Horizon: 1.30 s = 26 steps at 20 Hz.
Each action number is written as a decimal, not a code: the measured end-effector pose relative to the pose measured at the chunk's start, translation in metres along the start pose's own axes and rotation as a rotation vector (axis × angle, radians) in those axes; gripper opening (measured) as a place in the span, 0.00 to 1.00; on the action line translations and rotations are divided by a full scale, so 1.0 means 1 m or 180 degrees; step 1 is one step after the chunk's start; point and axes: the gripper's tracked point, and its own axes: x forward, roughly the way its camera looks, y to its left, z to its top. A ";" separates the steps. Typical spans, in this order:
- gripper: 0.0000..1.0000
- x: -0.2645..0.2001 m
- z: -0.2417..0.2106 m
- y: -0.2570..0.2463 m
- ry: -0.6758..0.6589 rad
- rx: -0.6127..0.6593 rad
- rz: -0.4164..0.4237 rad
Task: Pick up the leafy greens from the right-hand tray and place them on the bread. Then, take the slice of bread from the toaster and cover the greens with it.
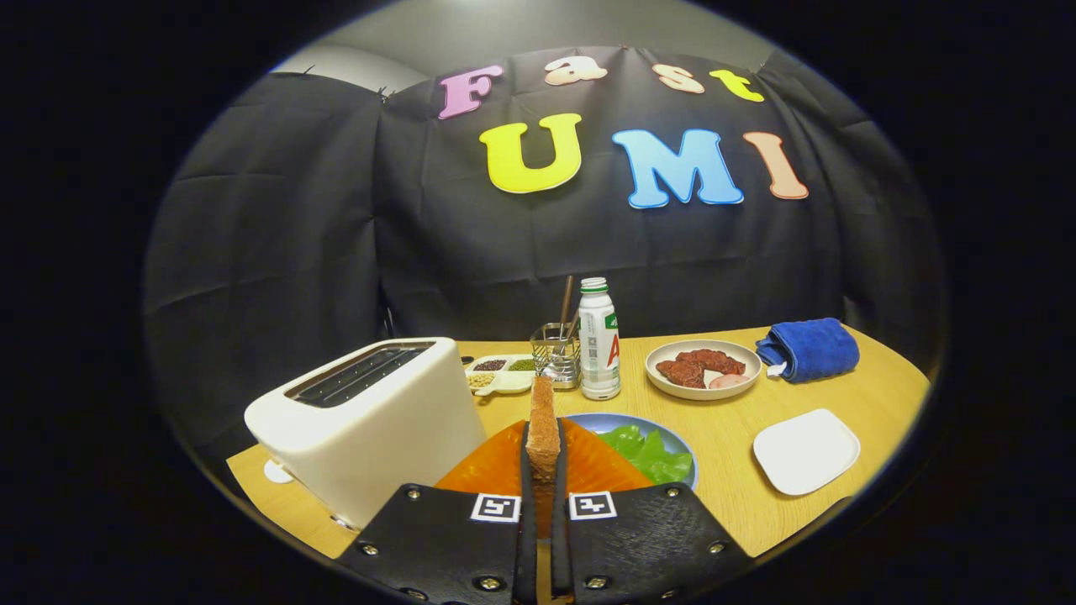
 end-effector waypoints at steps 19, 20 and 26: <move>0.31 0.012 -0.023 -0.051 0.0343 -0.0249 -0.0028; 0.31 0.012 -0.023 -0.053 0.0351 -0.0226 -0.0019; 0.37 0.012 -0.020 -0.070 0.0292 -0.0324 -0.0097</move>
